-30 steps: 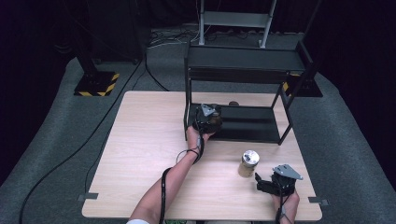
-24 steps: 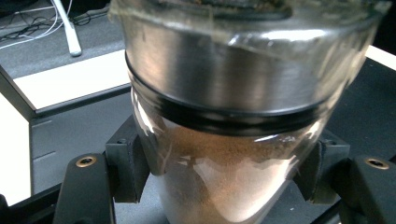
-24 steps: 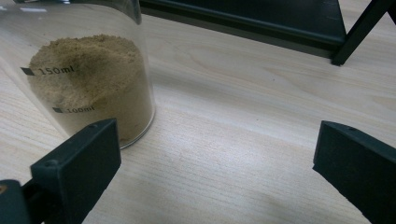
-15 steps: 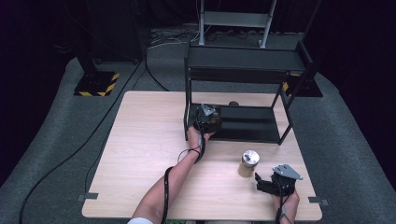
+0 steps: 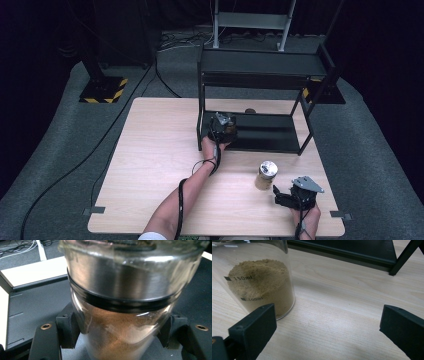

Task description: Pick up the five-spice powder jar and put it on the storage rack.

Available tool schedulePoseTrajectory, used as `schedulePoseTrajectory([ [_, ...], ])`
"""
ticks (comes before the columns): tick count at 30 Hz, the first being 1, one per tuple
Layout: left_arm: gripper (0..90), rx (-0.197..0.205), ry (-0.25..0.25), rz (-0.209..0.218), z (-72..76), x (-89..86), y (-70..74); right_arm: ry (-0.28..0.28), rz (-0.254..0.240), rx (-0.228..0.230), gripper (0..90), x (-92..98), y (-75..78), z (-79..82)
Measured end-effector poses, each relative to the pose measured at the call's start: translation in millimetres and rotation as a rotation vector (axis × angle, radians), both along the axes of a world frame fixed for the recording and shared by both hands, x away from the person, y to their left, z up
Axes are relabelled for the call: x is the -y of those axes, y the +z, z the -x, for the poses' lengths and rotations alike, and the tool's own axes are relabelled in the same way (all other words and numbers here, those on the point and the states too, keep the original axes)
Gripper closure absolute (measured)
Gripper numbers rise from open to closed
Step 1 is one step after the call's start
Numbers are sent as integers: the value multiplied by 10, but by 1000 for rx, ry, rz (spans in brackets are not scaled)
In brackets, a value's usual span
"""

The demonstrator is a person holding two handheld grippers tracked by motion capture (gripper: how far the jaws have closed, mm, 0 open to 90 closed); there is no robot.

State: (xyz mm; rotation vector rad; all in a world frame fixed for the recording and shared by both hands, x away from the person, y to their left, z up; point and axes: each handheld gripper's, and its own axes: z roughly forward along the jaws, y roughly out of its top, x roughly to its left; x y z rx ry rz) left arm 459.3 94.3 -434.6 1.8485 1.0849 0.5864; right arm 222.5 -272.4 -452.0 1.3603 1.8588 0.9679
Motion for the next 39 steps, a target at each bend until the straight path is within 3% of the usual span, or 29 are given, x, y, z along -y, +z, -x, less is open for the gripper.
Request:
schedulePoseTrajectory([
  [13, 314, 32, 17, -9, 15, 60, -72, -2, 2, 1, 0, -6, 0, 3],
  [39, 313, 30, 44, -12, -104, 161, -70, 0, 0, -1, 0, 0, 1, -1],
])
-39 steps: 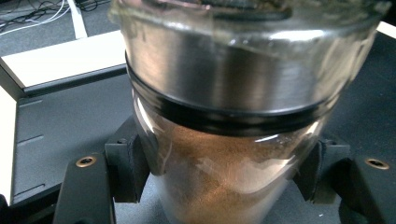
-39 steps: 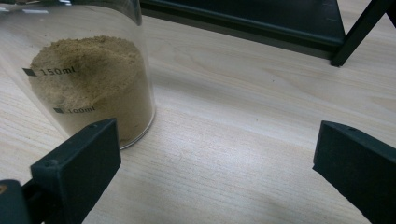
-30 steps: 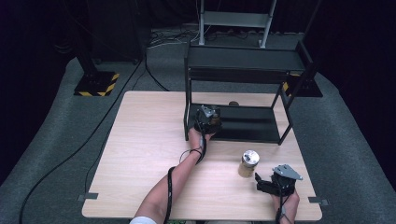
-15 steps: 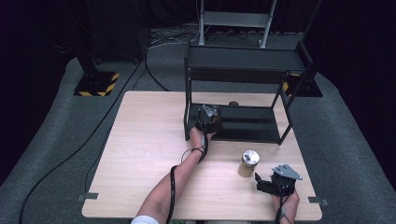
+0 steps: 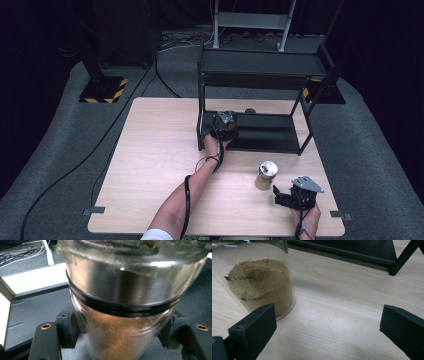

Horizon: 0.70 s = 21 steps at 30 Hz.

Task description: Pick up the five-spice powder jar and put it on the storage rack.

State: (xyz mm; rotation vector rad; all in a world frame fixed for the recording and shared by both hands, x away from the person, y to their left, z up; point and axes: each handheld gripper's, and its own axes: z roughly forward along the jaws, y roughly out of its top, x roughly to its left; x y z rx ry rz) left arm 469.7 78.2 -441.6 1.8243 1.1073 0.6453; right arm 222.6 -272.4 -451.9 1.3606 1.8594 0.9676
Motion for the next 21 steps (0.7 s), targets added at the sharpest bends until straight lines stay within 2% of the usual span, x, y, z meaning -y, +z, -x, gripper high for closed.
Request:
schedulePoseTrajectory([
  [21, 310, -3, 10, 1, 2, 18, 3, 0, 1, 3, 0, -2, -2, 6],
])
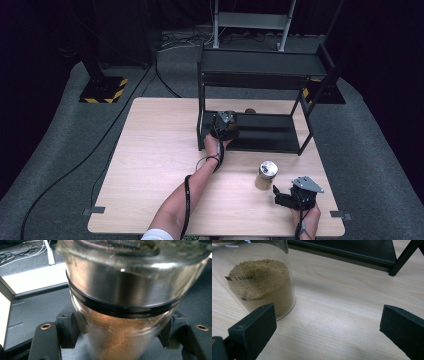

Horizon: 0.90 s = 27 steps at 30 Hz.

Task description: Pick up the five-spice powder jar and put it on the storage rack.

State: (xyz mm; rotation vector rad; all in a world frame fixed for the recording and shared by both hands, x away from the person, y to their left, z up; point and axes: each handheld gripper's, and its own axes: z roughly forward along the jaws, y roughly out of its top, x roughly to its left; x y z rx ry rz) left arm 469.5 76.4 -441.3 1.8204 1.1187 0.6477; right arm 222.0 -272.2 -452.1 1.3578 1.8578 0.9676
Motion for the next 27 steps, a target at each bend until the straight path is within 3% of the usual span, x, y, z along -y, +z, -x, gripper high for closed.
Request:
schedulePoseTrajectory([
  [4, 250, -20, 6, -8, -10, 4, 12, 0, 0, 1, 0, 0, -1, 3],
  [8, 133, -32, -2, -31, 36, -13, 24, 0, 2, 3, 0, -2, -3, 5],
  [10, 74, -68, -18, -17, 41, -61, 67, 0, 1, 3, 0, -1, -3, 5],
  [13, 4, -108, -43, -43, 59, -74, 145, 0, 1, 3, 0, -1, -3, 5],
  [21, 0, -165, -119, -98, 289, -165, 288, -2, 5, 3, 0, -11, -2, 5],
  [27, 0, -169, -199, -118, 574, -348, 337, -1, 7, 1, 0, -11, 1, 1],
])
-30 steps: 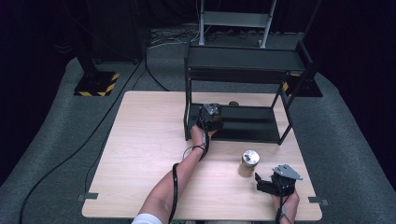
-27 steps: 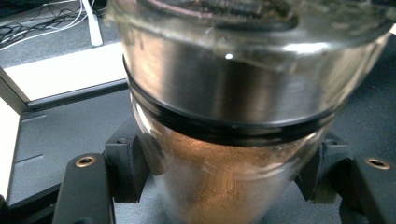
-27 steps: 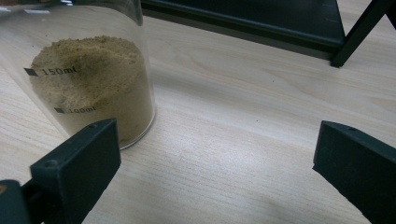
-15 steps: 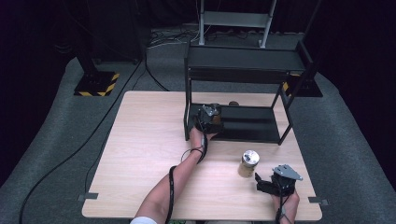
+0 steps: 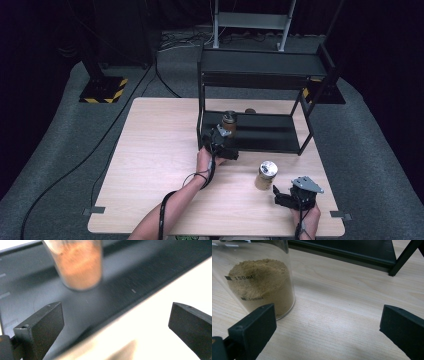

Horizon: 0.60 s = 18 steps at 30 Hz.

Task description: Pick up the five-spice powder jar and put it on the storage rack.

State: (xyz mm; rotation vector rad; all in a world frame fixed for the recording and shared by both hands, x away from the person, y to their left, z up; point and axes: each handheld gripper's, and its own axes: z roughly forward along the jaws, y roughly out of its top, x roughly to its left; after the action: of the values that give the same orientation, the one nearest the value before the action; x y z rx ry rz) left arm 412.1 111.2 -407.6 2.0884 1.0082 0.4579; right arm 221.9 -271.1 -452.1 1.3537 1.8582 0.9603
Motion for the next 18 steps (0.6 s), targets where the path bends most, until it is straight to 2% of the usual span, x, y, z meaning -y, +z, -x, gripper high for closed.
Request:
schedulePoseTrajectory([
  [4, 0, 1, -61, -26, 224, -139, -3, 0, 2, -1, 0, -2, 2, -1],
  [10, 2, -11, -96, -46, 516, -400, -39, -1, 4, -1, 0, -10, 1, 0],
  [15, 2, -17, -77, -47, 781, -669, -116, 1, 8, -4, 0, -14, 5, -7],
  [18, 2, -20, -57, -61, 938, -802, -161, 2, 7, -5, 0, -11, 7, -8],
])
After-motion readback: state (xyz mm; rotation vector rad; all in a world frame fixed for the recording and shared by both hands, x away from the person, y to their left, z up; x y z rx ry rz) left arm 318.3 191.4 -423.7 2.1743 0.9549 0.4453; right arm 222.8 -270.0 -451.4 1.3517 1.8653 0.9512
